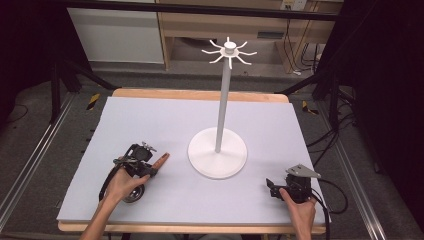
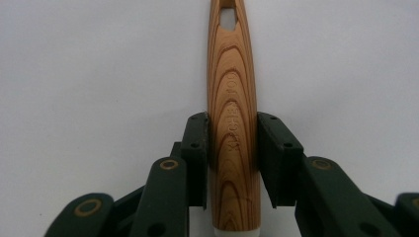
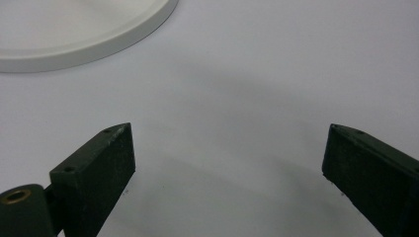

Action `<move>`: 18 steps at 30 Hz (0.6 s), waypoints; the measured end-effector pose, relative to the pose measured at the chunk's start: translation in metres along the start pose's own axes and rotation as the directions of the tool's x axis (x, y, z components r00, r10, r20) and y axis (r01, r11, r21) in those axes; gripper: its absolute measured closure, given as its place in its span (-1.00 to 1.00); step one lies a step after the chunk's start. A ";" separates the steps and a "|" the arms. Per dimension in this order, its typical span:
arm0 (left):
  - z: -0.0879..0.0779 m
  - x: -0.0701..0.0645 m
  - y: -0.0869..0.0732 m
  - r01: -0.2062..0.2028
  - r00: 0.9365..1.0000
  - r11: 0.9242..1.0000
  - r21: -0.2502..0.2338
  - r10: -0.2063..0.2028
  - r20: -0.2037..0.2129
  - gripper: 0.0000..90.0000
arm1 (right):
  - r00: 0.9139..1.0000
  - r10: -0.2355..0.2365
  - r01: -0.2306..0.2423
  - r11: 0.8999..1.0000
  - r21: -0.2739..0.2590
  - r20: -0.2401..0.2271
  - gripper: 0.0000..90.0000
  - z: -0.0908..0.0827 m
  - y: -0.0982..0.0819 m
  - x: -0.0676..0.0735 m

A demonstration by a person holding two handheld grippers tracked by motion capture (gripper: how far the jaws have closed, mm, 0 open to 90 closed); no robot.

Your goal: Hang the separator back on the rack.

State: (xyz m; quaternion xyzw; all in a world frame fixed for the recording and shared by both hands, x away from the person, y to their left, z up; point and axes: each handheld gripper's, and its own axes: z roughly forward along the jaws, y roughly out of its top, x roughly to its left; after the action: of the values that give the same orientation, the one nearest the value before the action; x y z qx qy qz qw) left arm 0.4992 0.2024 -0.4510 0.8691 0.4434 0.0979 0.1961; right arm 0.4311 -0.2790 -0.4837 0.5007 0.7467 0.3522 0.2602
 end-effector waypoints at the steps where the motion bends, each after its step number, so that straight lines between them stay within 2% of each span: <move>1: 0.000 -0.001 -0.001 -0.004 1.000 1.000 -0.001 0.004 -0.003 0.49 | 1.000 0.000 0.000 1.000 0.001 -0.001 -0.85 0.000 0.000 0.000; 7: -0.001 -0.004 0.002 -0.039 0.999 0.999 0.002 0.039 -0.022 0.45 | 1.000 -0.007 0.007 1.000 0.001 -0.008 -0.85 0.000 0.000 0.000; 11: -0.003 -0.005 0.009 -0.057 0.998 0.998 -0.007 0.057 -0.035 0.27 | 1.000 -0.006 0.006 1.000 0.005 -0.014 -0.85 0.001 0.000 0.000; 18: 0.002 -0.006 0.019 -0.070 0.997 0.998 0.005 0.070 -0.023 0.23 | 1.000 0.006 -0.006 1.000 0.011 -0.021 -0.85 0.001 0.000 0.000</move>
State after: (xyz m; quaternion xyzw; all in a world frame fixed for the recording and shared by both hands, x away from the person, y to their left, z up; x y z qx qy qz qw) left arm 0.5103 0.1873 -0.4452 0.8834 0.4150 0.1137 0.1855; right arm 0.4318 -0.2786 -0.4845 0.5006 0.7499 0.3540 0.2484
